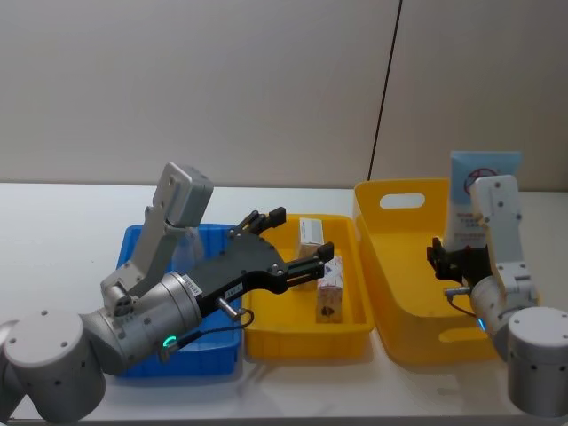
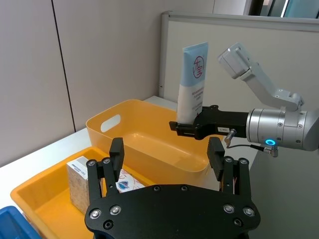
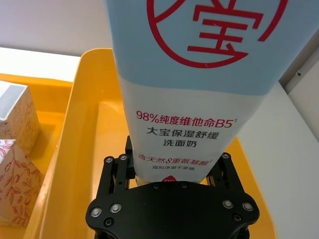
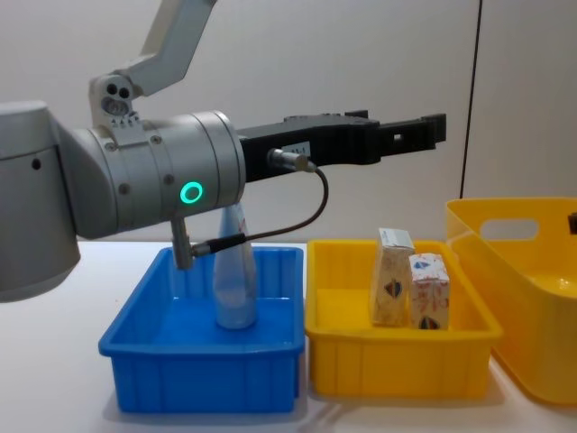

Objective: Bimanual collaborative sorting of washing and personal care products

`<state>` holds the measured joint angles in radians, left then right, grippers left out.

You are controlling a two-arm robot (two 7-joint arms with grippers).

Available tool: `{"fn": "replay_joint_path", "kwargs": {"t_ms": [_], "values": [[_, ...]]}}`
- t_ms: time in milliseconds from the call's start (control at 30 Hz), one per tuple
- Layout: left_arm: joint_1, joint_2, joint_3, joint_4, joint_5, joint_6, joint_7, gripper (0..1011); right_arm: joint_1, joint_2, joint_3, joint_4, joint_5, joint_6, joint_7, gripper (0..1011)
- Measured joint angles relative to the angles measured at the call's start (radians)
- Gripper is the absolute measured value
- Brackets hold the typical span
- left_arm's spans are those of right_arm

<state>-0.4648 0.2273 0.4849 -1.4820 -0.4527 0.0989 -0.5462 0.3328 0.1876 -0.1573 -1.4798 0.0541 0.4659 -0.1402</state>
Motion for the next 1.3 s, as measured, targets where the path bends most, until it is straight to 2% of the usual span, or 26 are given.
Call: {"fn": "replay_joint_path", "kwargs": {"t_ms": [333,400,433,733,1300], "values": [[0.000,0.000,0.000,0.000,0.000,0.000,0.000,1001,0.015,-0.005,-0.004,0.021,0.001,0.007,0.008,645],[0.000,0.000,0.000,0.000,0.000,0.000,0.000,1001,0.016,-0.006,-0.004,0.023,0.002,0.007,0.009,679],[0.000,0.000,0.000,0.000,0.000,0.000,0.000,1001,0.018,-0.006,-0.004,0.024,0.002,0.007,0.010,747],[0.000,0.000,0.000,0.000,0.000,0.000,0.000,1001,0.023,-0.008,-0.006,0.031,0.002,0.009,0.013,994],[0.000,0.000,0.000,0.000,0.000,0.000,0.000,1001,0.026,-0.009,-0.007,0.035,0.002,0.011,0.015,1004]]}}
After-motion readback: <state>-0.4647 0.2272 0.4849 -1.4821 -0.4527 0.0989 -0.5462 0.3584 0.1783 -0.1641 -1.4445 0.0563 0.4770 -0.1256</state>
